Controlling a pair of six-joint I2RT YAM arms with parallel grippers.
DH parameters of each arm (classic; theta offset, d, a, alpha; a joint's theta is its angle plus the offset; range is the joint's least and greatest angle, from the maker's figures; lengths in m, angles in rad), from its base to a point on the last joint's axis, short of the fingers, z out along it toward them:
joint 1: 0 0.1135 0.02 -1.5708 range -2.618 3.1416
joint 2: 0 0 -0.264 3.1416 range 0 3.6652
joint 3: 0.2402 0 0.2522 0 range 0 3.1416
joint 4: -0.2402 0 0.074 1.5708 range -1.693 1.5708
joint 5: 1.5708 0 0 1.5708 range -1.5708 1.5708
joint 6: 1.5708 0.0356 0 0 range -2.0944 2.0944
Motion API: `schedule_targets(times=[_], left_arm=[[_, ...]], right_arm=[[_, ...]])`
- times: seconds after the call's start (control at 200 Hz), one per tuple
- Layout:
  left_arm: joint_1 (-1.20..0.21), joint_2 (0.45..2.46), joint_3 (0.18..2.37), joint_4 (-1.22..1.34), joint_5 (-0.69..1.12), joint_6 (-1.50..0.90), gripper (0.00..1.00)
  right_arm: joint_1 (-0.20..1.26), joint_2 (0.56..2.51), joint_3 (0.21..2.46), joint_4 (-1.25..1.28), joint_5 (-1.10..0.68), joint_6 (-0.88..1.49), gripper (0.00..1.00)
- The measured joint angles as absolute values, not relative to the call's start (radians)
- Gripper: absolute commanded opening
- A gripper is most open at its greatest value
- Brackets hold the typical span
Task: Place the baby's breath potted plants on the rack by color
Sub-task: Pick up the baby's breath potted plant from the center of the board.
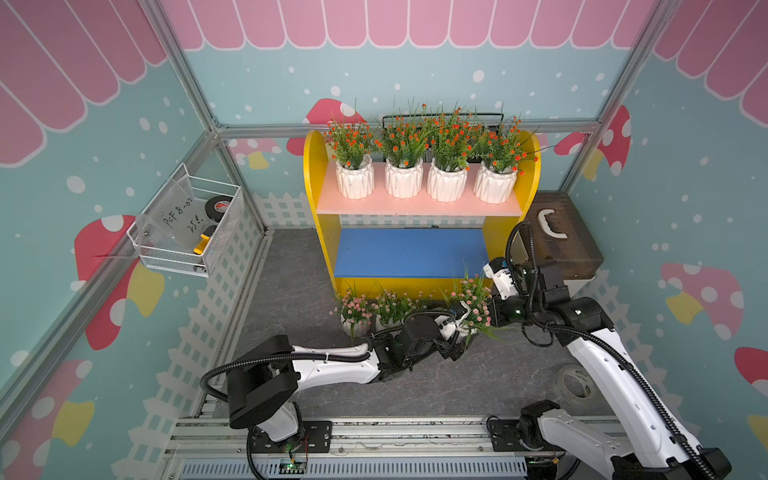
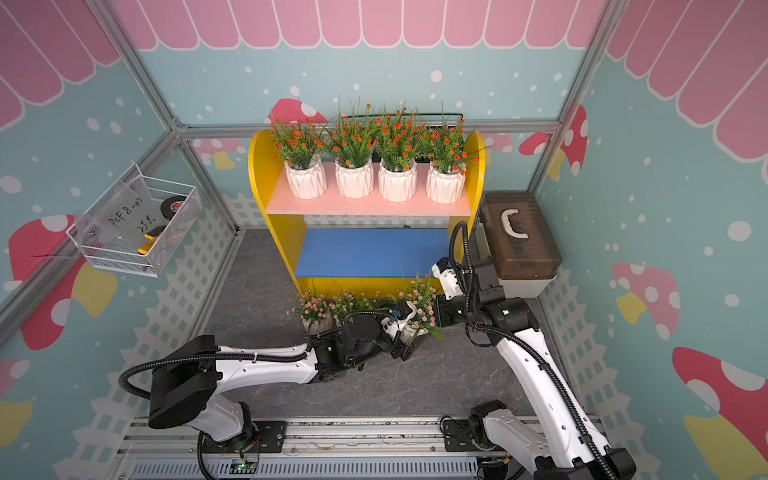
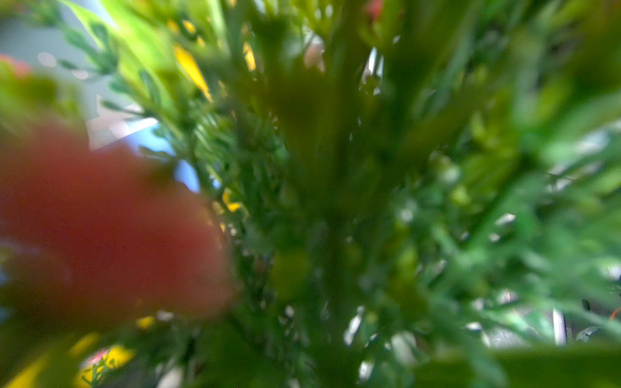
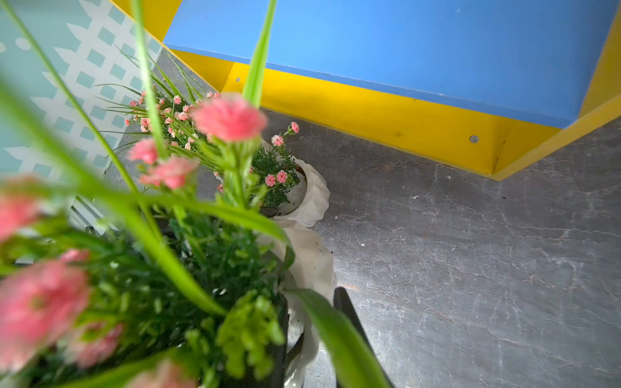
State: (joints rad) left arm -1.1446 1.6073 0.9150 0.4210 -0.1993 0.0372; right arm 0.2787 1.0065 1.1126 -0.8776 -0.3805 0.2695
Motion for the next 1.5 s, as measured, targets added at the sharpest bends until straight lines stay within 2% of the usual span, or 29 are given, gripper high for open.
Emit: schedule_targets(times=[0.545,0.72,1.191,1.501], left_arm=[[-1.130,1.514,0.855,0.381,-0.244,0.039,0.70],[-1.113,1.499,0.863,0.358,-0.250,0.043,0.70],[-1.019,1.624,1.148,0.288,-0.242,0.036,0.70],[-0.965,1.789,1.296,0.266,-0.222,0.034,0.70]], right_arm=[[0.125,0.921,1.111,-0.870,-0.366,0.274,0.28],[0.097,0.866,1.044,-0.839,-0.359,0.299,0.28],[0.097,0.656,0.773,-0.754,-0.289,0.414,0.28],[0.099,0.486,0.649,-0.698,-0.361,0.462,0.29]])
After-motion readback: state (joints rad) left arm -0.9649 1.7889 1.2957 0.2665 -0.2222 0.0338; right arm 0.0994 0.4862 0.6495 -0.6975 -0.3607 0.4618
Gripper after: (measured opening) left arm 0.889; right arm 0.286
